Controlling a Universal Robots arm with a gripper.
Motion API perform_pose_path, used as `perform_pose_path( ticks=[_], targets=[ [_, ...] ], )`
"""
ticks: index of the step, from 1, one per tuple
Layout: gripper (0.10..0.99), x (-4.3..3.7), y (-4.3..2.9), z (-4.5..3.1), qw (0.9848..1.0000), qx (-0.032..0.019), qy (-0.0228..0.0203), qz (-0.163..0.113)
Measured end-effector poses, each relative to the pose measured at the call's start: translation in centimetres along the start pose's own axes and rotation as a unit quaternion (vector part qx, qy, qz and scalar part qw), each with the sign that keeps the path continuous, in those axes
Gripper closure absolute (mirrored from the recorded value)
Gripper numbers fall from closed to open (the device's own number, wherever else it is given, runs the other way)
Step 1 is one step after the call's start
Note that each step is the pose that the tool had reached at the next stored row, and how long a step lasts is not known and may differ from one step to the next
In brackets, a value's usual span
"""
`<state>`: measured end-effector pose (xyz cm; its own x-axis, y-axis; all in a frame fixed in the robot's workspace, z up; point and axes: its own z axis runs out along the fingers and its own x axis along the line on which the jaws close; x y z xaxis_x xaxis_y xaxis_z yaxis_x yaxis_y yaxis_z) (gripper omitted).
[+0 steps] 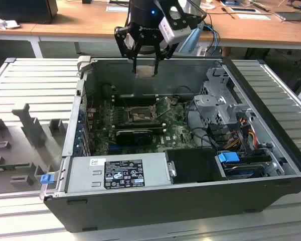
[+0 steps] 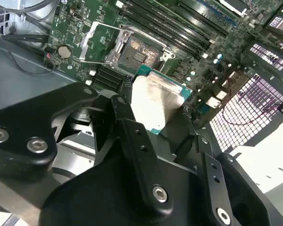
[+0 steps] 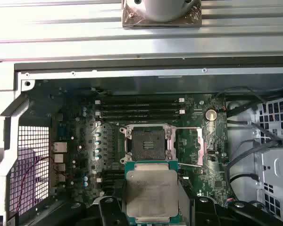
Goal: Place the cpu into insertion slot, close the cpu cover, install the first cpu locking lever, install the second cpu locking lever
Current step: 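Place the cpu into insertion slot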
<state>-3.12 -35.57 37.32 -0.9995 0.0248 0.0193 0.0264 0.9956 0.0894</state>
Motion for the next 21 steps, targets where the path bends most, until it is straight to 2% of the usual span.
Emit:
perform_pose_path(
  ticks=[5,9,14,21],
  targets=[
    [0.557,0.02,0.0,0.01,0.9997,-0.0003,-0.002,0.023],
    [0.557,0.02,-0.01,0.07,0.9987,-0.0009,-0.0046,0.051],
    [0.557,0.02,-0.05,0.62,0.9984,-0.0008,-0.005,0.056],
    [0.557,0.01,-0.06,0.67,0.9954,-0.0017,-0.0086,0.095]
  ],
)
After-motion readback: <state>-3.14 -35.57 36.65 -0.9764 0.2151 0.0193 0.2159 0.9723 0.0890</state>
